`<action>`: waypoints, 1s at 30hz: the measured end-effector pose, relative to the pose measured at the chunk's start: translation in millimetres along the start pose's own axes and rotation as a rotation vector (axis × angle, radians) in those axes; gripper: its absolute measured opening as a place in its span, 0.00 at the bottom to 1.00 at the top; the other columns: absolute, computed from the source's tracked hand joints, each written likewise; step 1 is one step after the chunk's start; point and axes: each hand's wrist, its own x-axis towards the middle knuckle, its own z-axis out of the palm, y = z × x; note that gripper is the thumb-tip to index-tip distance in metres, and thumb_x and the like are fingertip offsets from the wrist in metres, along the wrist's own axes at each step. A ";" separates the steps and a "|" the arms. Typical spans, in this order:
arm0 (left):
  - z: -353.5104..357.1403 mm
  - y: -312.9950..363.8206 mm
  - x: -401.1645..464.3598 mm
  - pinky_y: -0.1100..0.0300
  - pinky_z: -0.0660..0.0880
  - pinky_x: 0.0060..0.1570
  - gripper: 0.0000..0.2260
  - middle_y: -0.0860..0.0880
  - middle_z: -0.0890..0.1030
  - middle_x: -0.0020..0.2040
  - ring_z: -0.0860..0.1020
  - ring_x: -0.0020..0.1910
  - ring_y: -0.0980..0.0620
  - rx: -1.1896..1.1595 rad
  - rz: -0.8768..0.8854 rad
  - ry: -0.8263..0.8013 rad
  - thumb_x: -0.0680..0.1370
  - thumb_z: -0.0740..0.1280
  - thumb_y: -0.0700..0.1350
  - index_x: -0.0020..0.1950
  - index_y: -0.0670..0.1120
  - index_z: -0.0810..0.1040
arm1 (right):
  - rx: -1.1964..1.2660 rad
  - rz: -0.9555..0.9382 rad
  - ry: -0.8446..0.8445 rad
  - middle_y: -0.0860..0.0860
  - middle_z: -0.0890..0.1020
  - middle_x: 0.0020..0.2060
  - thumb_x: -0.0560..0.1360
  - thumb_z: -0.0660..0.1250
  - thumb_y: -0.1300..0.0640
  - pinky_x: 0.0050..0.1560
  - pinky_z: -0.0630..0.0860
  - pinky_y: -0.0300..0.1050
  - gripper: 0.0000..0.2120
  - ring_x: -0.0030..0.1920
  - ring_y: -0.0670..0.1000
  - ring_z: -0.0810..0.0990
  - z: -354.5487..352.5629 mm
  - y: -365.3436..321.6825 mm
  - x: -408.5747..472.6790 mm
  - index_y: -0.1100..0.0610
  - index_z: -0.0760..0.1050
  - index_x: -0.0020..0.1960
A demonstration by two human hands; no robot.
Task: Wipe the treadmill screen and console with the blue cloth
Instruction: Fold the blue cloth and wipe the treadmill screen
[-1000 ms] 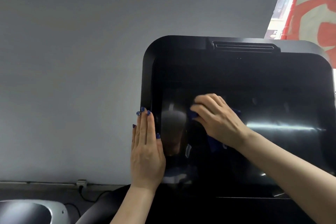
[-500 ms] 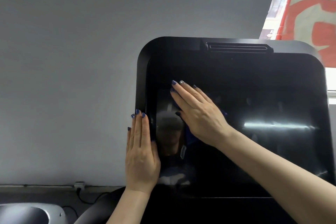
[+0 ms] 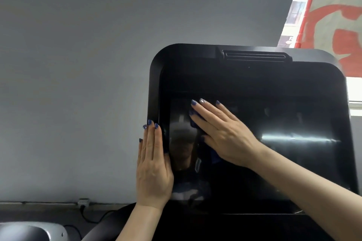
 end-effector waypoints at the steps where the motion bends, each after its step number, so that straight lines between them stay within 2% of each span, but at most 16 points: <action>1: 0.4 -0.3 -0.4 0.54 0.51 0.78 0.27 0.45 0.56 0.81 0.54 0.80 0.49 -0.002 -0.003 0.000 0.82 0.52 0.44 0.81 0.44 0.51 | -0.038 -0.012 -0.024 0.48 0.51 0.80 0.78 0.62 0.51 0.78 0.48 0.53 0.31 0.79 0.48 0.48 -3.3 8.4 -10.1 0.54 0.59 0.78; 4: 1.6 -1.6 -0.8 0.53 0.52 0.78 0.27 0.45 0.56 0.81 0.54 0.80 0.49 0.003 -0.008 0.003 0.82 0.52 0.44 0.81 0.44 0.52 | -0.079 0.056 -0.012 0.47 0.54 0.79 0.78 0.57 0.50 0.78 0.49 0.56 0.28 0.79 0.48 0.51 -10.0 22.3 -7.4 0.54 0.61 0.78; 7: 1.0 -2.5 -0.7 0.53 0.52 0.78 0.27 0.43 0.57 0.81 0.54 0.80 0.50 0.010 0.000 -0.002 0.82 0.52 0.43 0.81 0.41 0.53 | -0.029 0.135 0.060 0.49 0.56 0.79 0.79 0.55 0.52 0.78 0.49 0.54 0.27 0.79 0.51 0.51 -6.3 11.8 20.9 0.57 0.61 0.77; 10: 0.6 -2.1 -1.6 0.52 0.53 0.77 0.26 0.43 0.57 0.81 0.54 0.80 0.49 0.003 0.006 0.002 0.82 0.52 0.44 0.81 0.42 0.53 | 0.033 0.036 0.081 0.52 0.59 0.78 0.80 0.55 0.53 0.78 0.51 0.52 0.25 0.79 0.53 0.54 -2.0 17.5 8.3 0.56 0.62 0.76; 13: 2.1 -1.6 -0.9 0.52 0.53 0.77 0.26 0.44 0.56 0.81 0.54 0.80 0.49 0.006 -0.002 0.006 0.83 0.52 0.44 0.81 0.43 0.52 | 0.104 -0.075 0.131 0.55 0.66 0.75 0.81 0.59 0.58 0.75 0.60 0.54 0.17 0.76 0.55 0.62 -6.2 38.0 -21.5 0.58 0.72 0.69; 16: 3.0 -1.8 -2.0 0.52 0.52 0.77 0.26 0.45 0.56 0.81 0.54 0.80 0.49 0.009 -0.005 -0.001 0.83 0.51 0.45 0.81 0.44 0.51 | 0.190 0.028 0.254 0.59 0.67 0.73 0.81 0.60 0.59 0.73 0.64 0.56 0.15 0.75 0.56 0.65 -8.0 50.3 -37.8 0.62 0.77 0.64; 19: 3.4 -2.1 -1.8 0.52 0.52 0.78 0.26 0.45 0.55 0.81 0.54 0.80 0.49 0.007 -0.007 0.007 0.84 0.51 0.45 0.81 0.44 0.50 | 0.214 0.187 0.361 0.61 0.69 0.72 0.81 0.60 0.59 0.72 0.66 0.55 0.16 0.72 0.57 0.68 -0.2 34.8 -21.8 0.64 0.77 0.65; 21: 3.5 -2.0 -0.5 0.52 0.52 0.78 0.26 0.44 0.56 0.81 0.54 0.80 0.49 0.005 -0.004 0.009 0.84 0.51 0.45 0.81 0.44 0.51 | 0.226 0.205 0.349 0.60 0.71 0.69 0.80 0.60 0.59 0.73 0.65 0.55 0.18 0.71 0.58 0.70 5.0 20.7 -5.7 0.66 0.75 0.67; 25: 2.2 -1.0 -1.4 0.52 0.52 0.78 0.26 0.44 0.56 0.81 0.54 0.80 0.49 -0.003 -0.006 0.006 0.83 0.52 0.44 0.81 0.43 0.52 | 0.128 0.022 0.153 0.54 0.67 0.74 0.79 0.60 0.56 0.76 0.58 0.52 0.23 0.76 0.53 0.62 -6.3 37.8 -20.9 0.61 0.69 0.72; 27: 2.6 -0.2 -1.0 0.53 0.51 0.78 0.26 0.44 0.56 0.81 0.54 0.80 0.49 -0.007 -0.008 0.008 0.83 0.52 0.45 0.81 0.43 0.52 | 0.070 0.006 0.155 0.53 0.67 0.74 0.80 0.59 0.57 0.76 0.60 0.54 0.22 0.76 0.53 0.62 -12.9 51.9 -30.2 0.60 0.69 0.72; 30: 3.0 -2.3 0.0 0.54 0.51 0.78 0.26 0.44 0.57 0.81 0.54 0.80 0.49 -0.005 -0.009 0.006 0.83 0.52 0.44 0.81 0.43 0.52 | 0.107 0.096 0.205 0.54 0.67 0.74 0.79 0.58 0.60 0.76 0.58 0.51 0.21 0.76 0.53 0.61 -5.2 35.0 -9.2 0.61 0.70 0.72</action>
